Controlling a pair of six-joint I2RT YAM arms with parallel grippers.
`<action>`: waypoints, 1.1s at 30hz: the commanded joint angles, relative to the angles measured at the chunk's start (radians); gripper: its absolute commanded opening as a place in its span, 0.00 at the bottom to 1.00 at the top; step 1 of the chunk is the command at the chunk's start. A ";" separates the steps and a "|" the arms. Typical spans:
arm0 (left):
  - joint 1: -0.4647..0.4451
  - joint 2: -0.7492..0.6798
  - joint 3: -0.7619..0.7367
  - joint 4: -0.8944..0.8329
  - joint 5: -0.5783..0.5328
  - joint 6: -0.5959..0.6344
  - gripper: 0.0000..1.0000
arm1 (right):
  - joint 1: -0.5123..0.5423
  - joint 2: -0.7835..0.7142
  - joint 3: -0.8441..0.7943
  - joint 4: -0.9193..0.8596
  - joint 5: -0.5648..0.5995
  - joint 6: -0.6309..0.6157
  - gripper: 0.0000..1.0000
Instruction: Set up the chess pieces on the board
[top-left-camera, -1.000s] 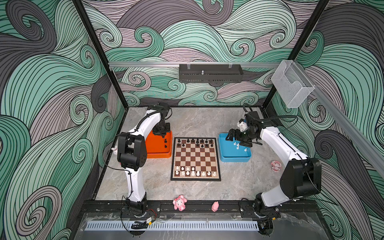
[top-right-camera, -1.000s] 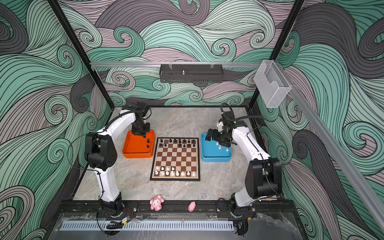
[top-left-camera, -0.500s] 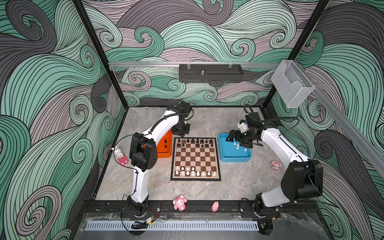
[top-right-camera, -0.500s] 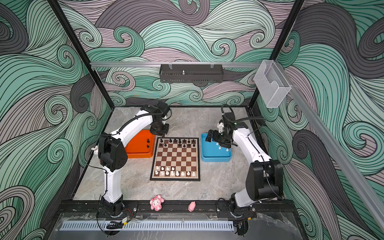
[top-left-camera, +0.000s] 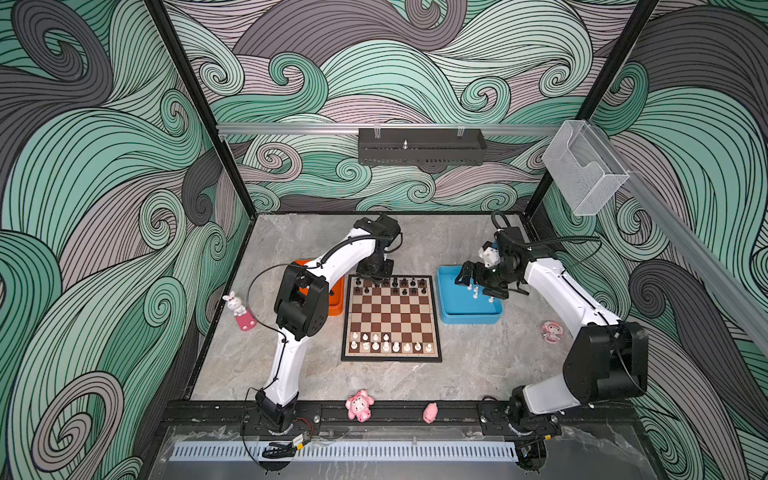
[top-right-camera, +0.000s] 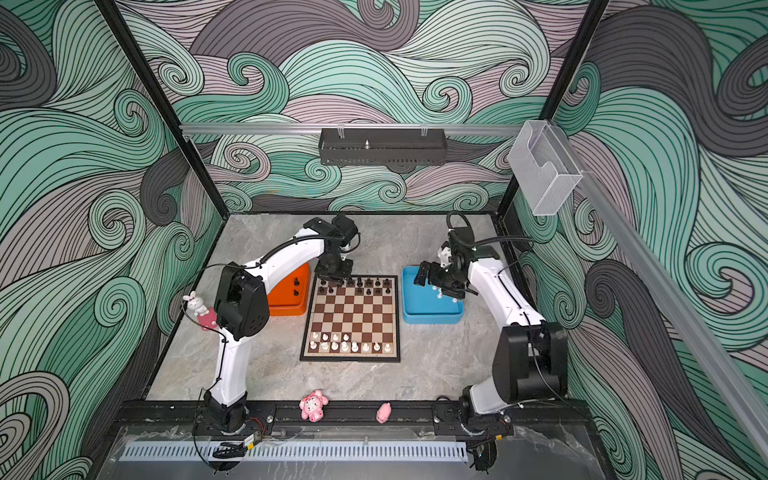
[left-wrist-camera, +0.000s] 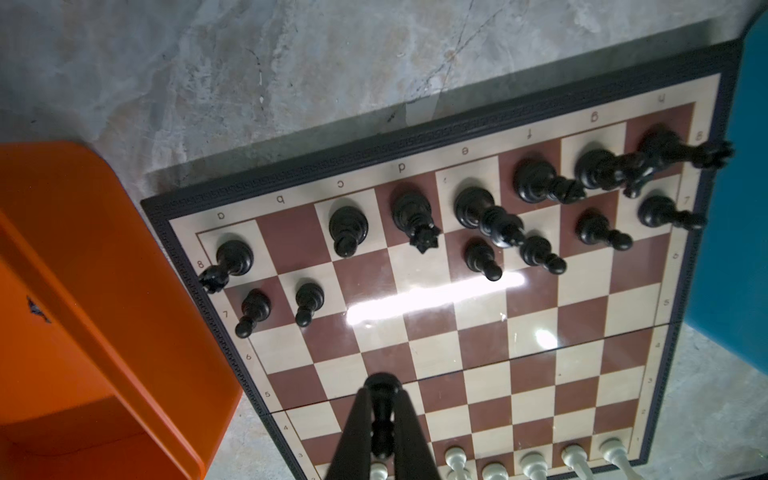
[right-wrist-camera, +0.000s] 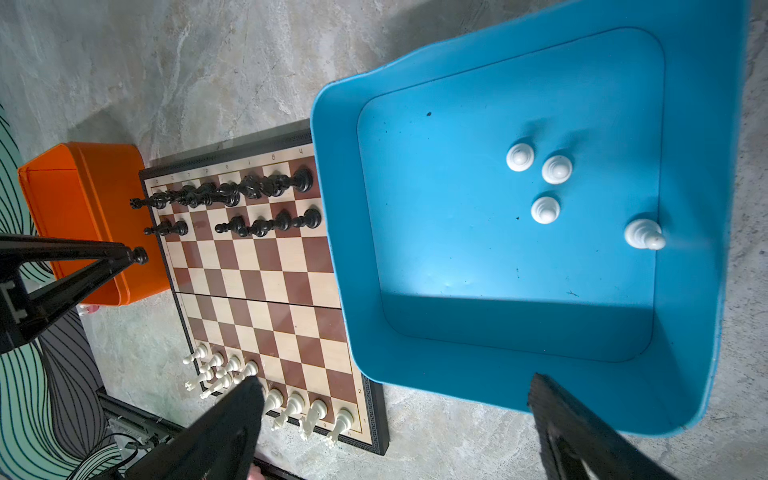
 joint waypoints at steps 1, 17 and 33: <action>-0.009 0.028 0.022 0.009 -0.014 -0.025 0.11 | -0.009 -0.029 -0.018 -0.004 -0.011 -0.015 1.00; -0.008 0.068 0.010 0.036 -0.056 -0.031 0.11 | -0.028 -0.019 -0.023 -0.005 -0.023 -0.025 1.00; -0.009 0.096 0.000 0.047 -0.061 -0.039 0.11 | -0.034 -0.009 -0.021 -0.005 -0.027 -0.027 1.00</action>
